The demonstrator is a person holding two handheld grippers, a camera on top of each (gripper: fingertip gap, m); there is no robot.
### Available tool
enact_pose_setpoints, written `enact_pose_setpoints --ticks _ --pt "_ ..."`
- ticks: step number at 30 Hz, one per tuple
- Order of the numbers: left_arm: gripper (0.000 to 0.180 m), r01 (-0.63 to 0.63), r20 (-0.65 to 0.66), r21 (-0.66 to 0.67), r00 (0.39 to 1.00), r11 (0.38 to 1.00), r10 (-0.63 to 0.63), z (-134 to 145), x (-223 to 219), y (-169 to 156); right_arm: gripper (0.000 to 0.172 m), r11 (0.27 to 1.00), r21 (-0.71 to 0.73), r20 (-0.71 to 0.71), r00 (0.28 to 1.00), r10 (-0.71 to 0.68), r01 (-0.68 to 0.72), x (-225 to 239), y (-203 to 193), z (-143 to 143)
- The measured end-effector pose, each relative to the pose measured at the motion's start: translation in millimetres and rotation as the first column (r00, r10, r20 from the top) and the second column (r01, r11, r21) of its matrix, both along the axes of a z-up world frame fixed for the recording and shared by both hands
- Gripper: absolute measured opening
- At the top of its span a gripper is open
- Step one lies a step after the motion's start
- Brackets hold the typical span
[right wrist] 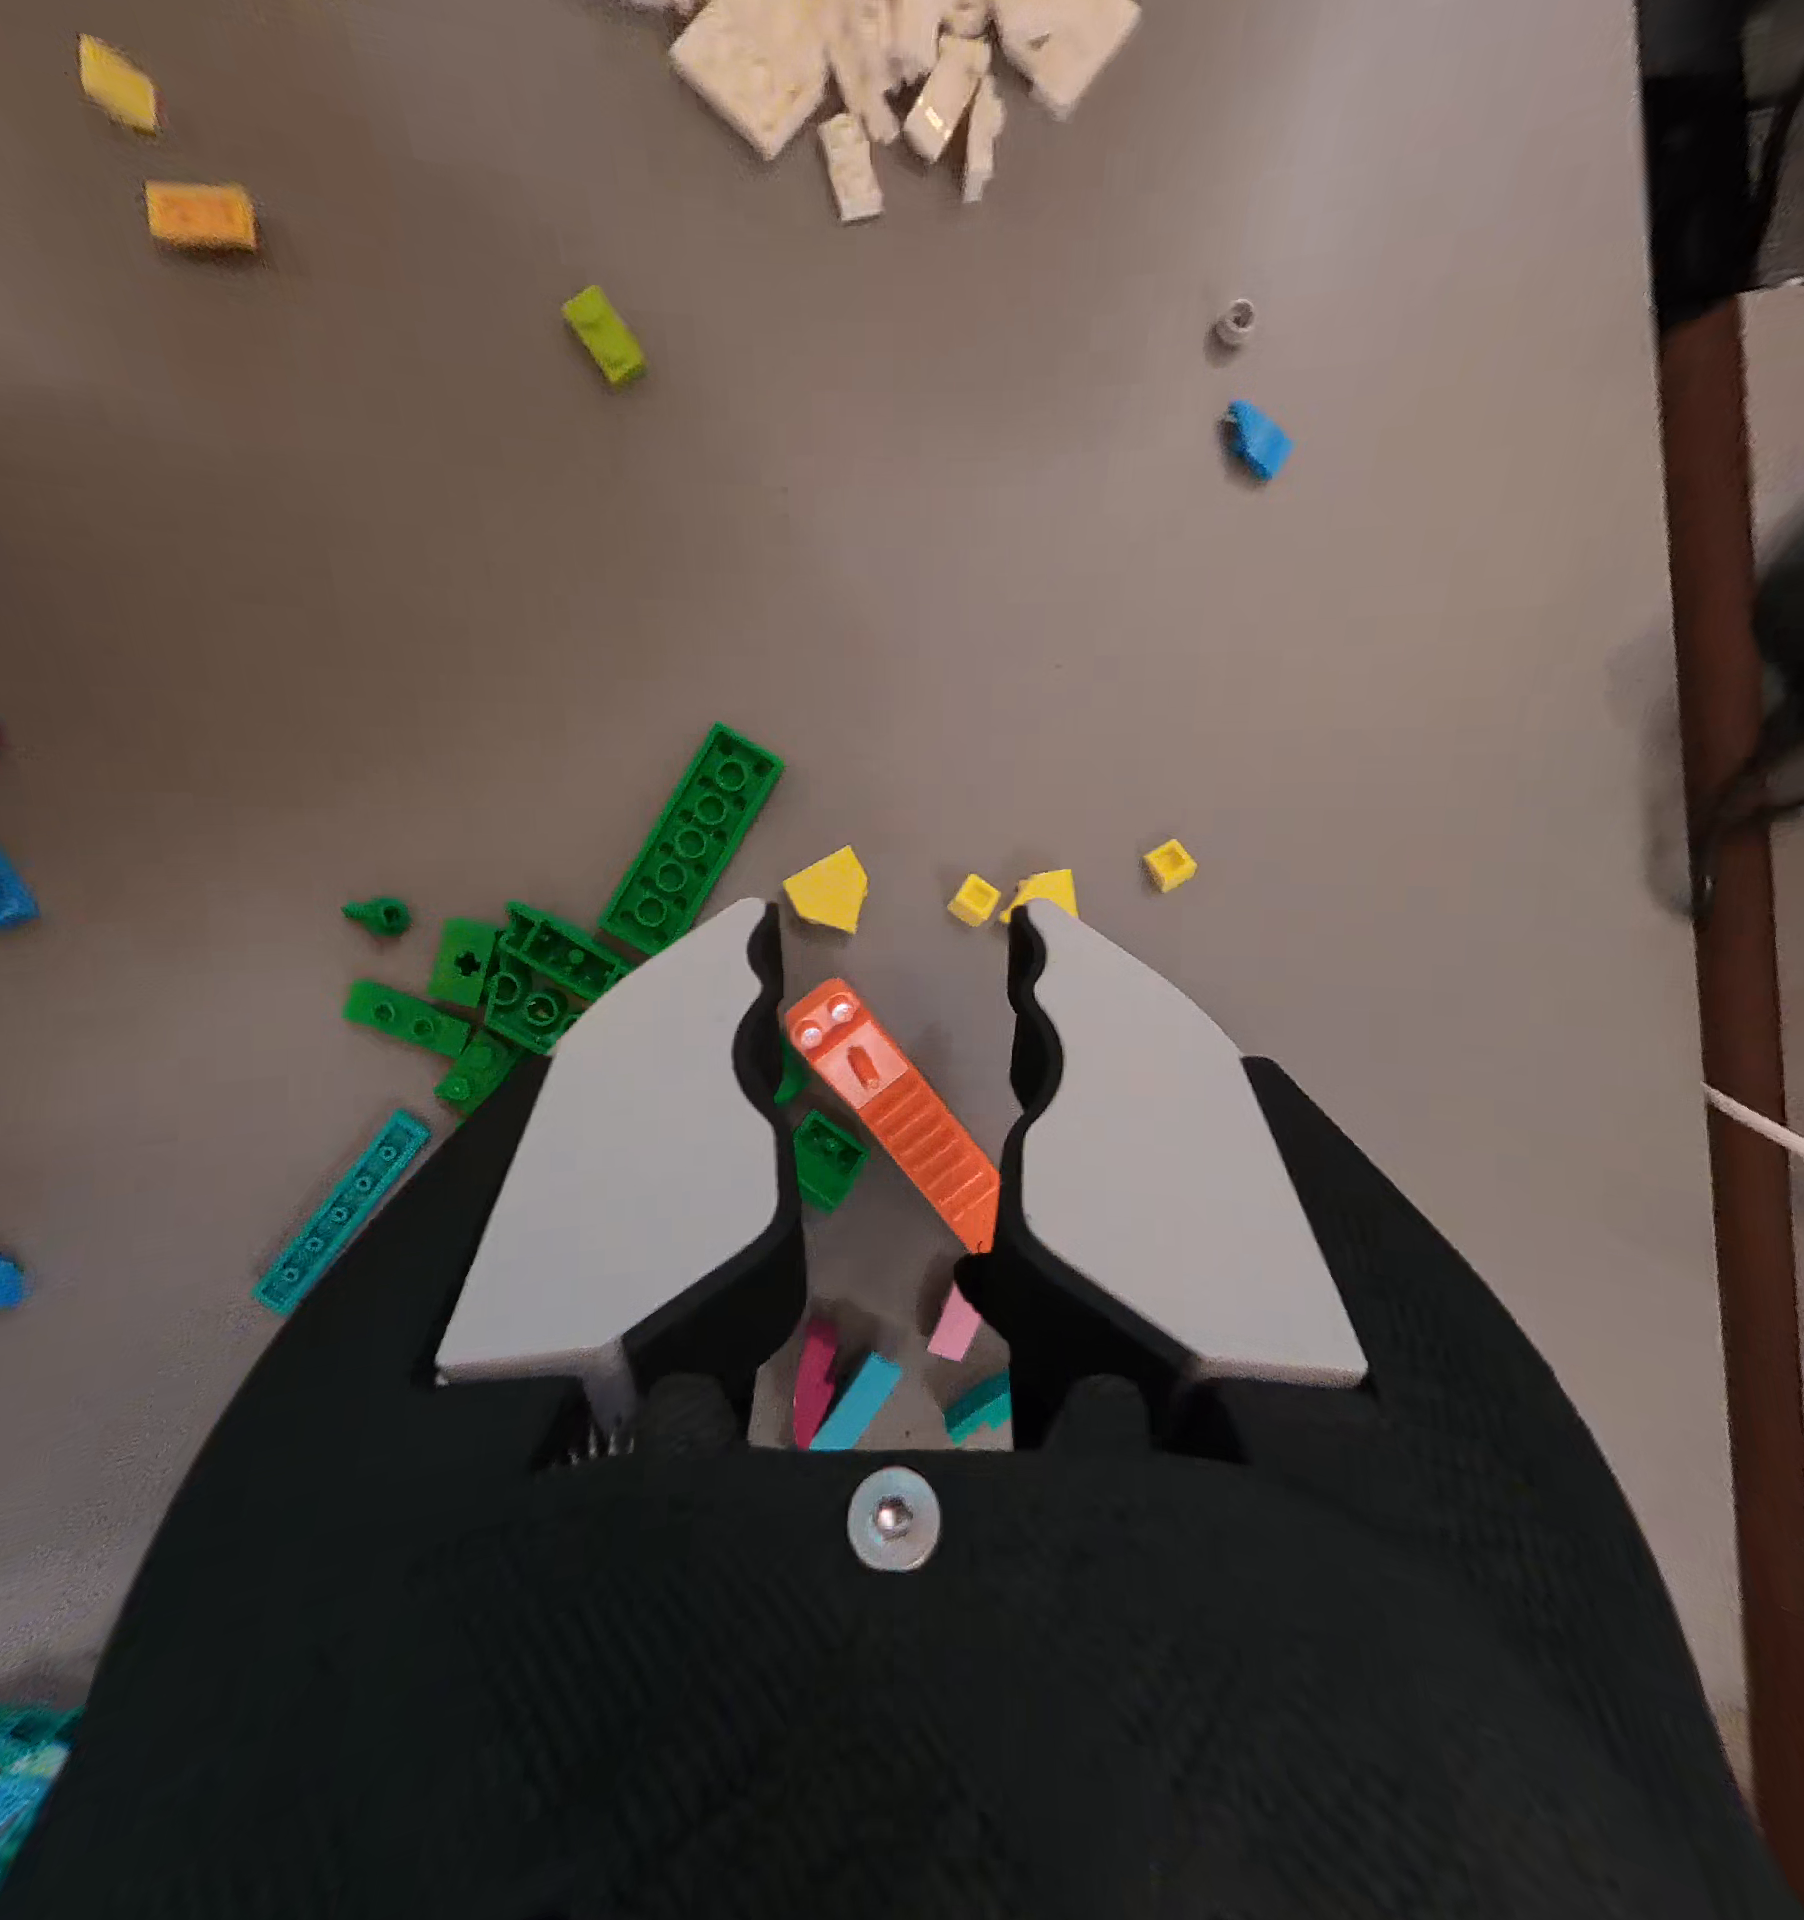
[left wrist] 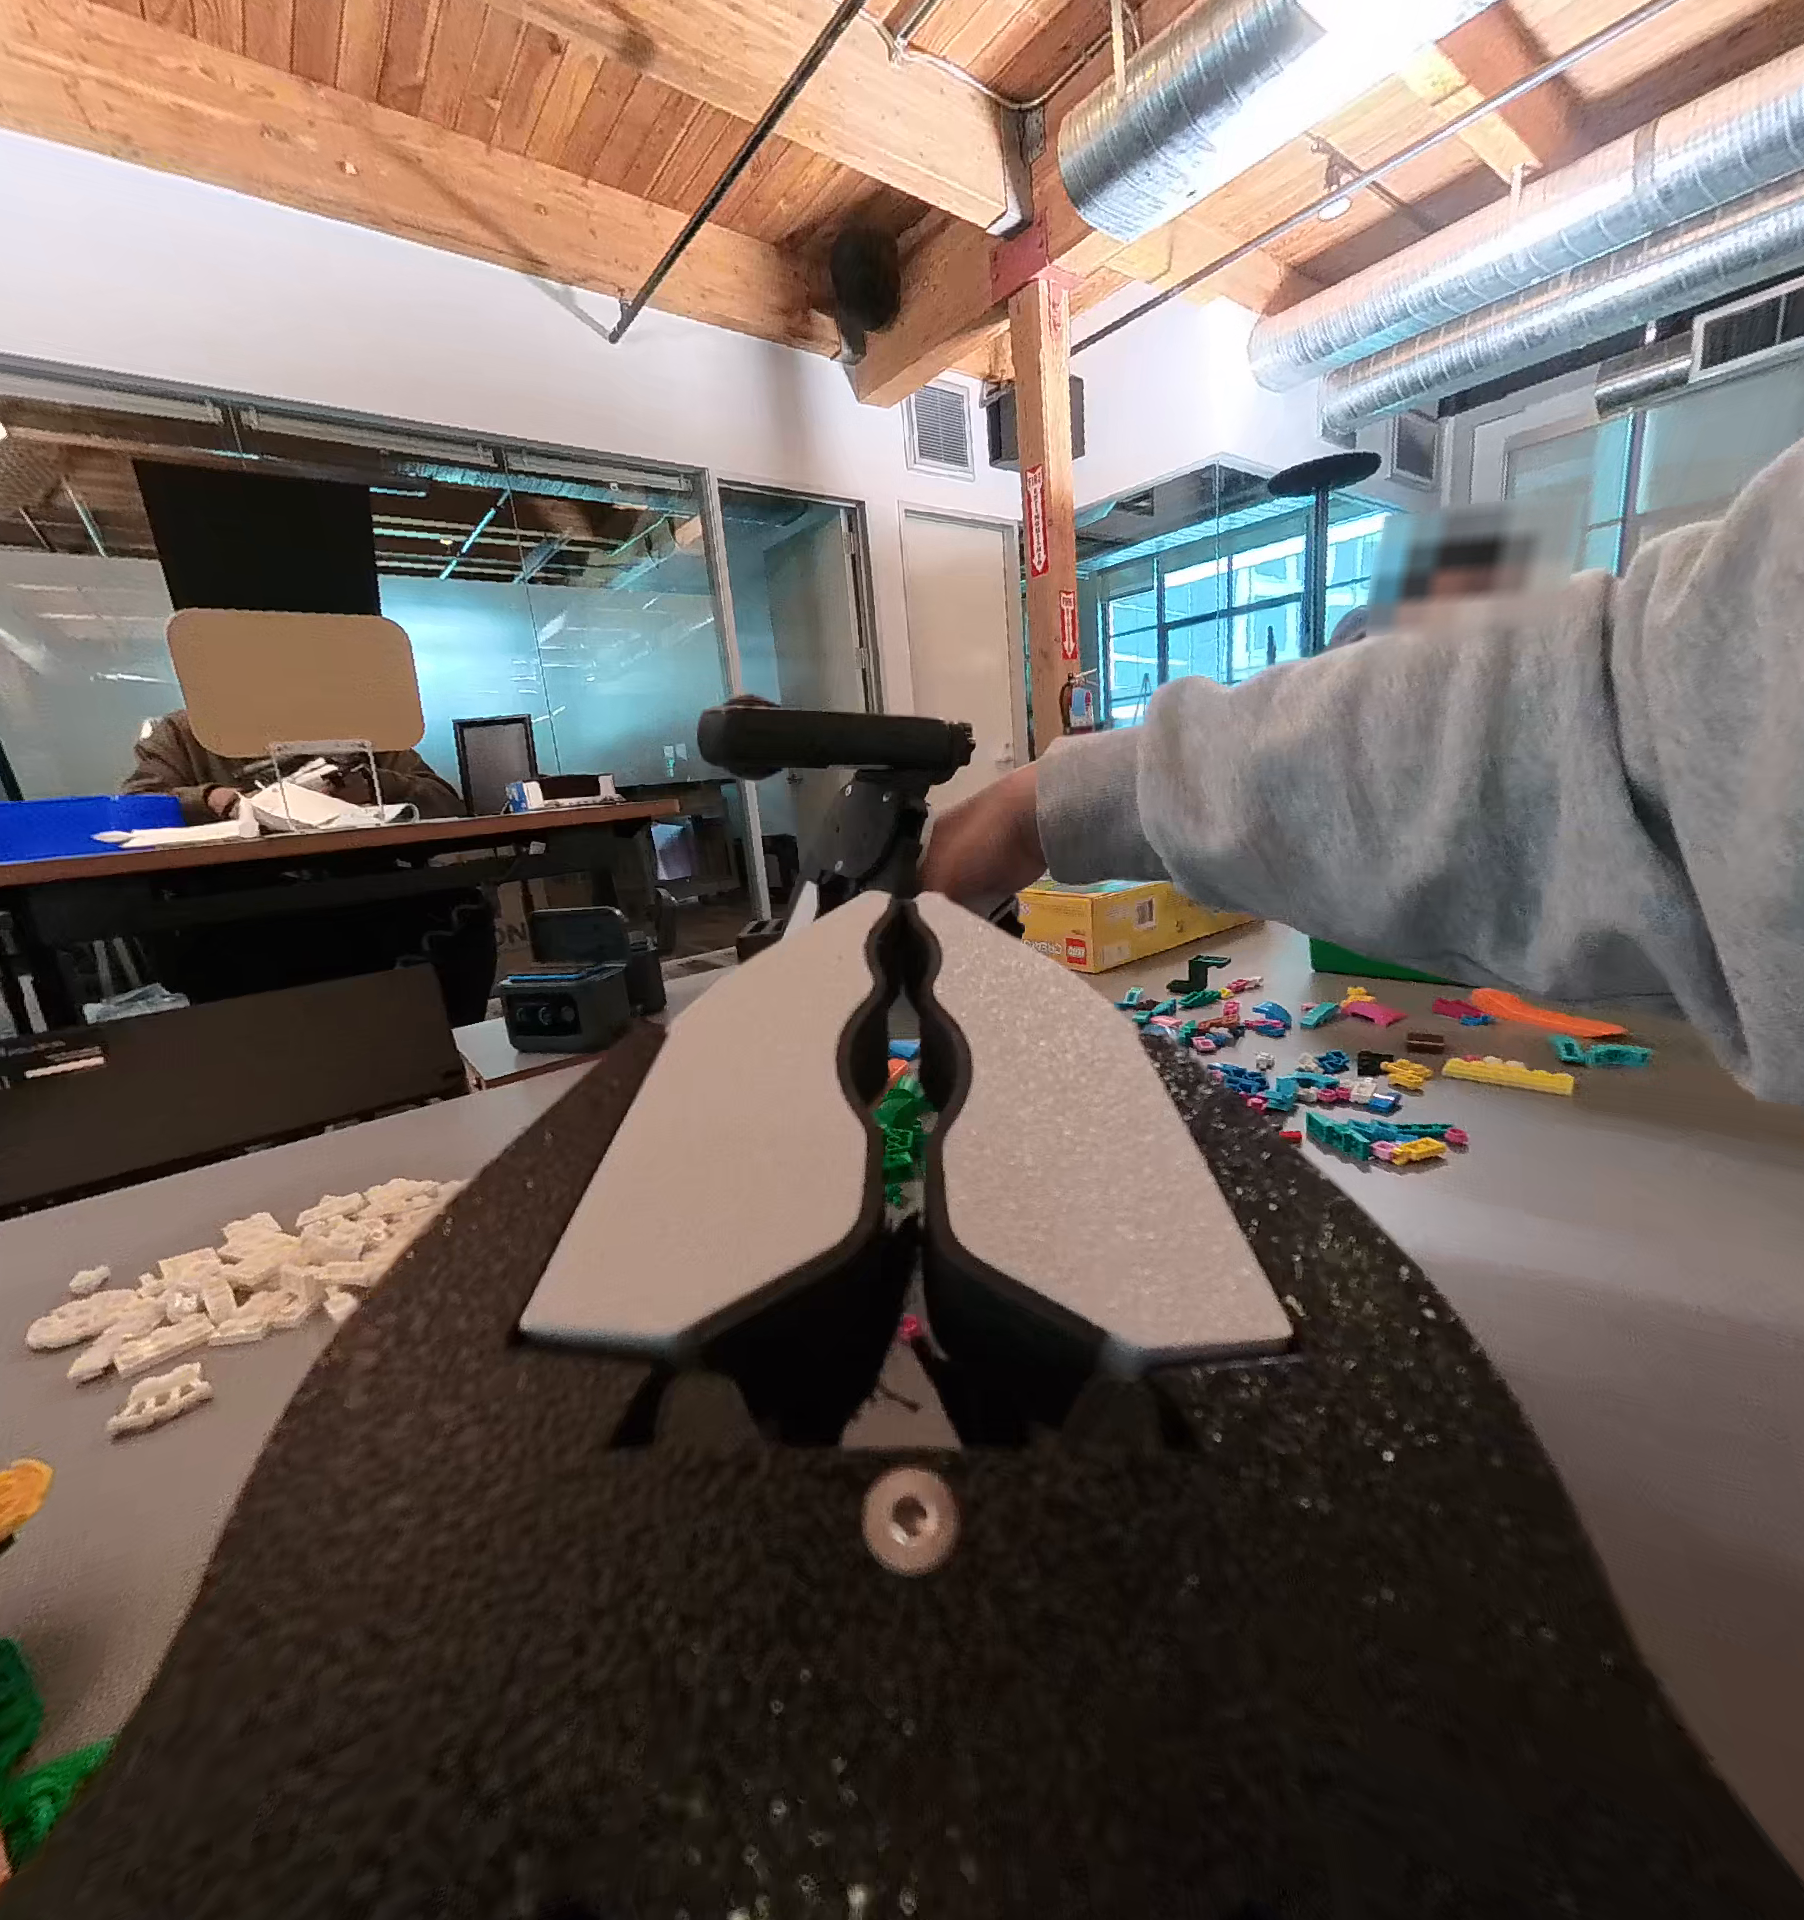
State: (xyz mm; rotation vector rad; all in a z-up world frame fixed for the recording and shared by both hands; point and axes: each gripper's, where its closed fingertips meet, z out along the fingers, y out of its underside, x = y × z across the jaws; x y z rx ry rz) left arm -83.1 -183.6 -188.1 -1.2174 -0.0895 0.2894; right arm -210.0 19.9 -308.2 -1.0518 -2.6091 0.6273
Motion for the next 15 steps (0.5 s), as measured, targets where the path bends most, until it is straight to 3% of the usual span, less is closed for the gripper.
enact_pose_setpoints --ticks 4,7,15 --pt "0.0 0.012 0.029 0.004 1.0 1.0 -0.012 -1 -2 0 0.053 0.999 0.001 0.07 0.997 -0.036 0.036 0 3 -11" --pt "0.0 0.015 0.028 0.001 1.0 1.0 -0.015 -2 -2 0 0.054 0.999 -0.007 0.103 0.993 -0.051 0.052 -3 3 -17" --pt "0.0 0.023 -0.051 -0.043 0.998 0.999 -0.025 -4 9 6 0.028 0.999 0.054 0.128 0.992 -0.01 0.003 -17 7 -21"
